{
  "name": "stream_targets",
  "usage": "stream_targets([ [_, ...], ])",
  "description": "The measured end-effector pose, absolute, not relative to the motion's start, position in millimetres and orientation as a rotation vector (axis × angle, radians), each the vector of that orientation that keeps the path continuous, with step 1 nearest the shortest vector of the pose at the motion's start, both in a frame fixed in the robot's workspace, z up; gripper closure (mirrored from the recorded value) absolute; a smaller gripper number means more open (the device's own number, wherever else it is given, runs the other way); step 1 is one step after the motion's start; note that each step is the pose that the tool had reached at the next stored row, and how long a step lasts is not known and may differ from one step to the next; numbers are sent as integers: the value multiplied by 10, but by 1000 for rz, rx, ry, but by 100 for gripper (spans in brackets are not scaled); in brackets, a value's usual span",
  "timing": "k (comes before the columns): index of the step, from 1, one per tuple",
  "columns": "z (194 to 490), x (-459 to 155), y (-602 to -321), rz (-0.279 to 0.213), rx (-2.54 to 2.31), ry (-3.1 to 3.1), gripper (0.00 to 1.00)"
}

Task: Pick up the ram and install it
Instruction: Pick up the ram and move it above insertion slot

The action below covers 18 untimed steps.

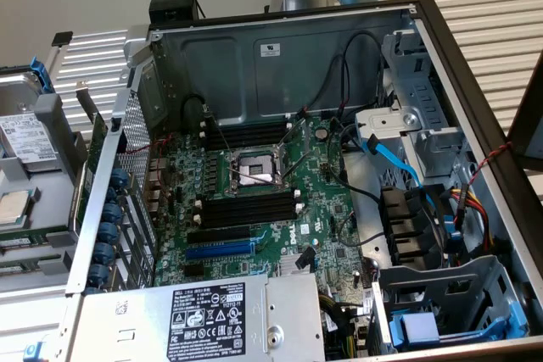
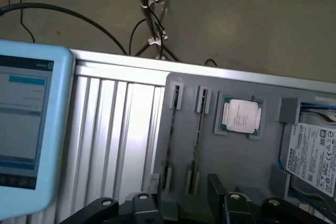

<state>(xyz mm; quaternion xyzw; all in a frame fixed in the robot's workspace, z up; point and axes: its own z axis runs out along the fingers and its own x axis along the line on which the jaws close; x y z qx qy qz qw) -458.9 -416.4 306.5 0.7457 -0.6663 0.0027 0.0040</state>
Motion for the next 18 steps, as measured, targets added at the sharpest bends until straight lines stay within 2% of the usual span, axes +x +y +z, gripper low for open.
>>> stream_targets([
  [18,2741,-4585,-4216,6,2269,-2160,52],
])
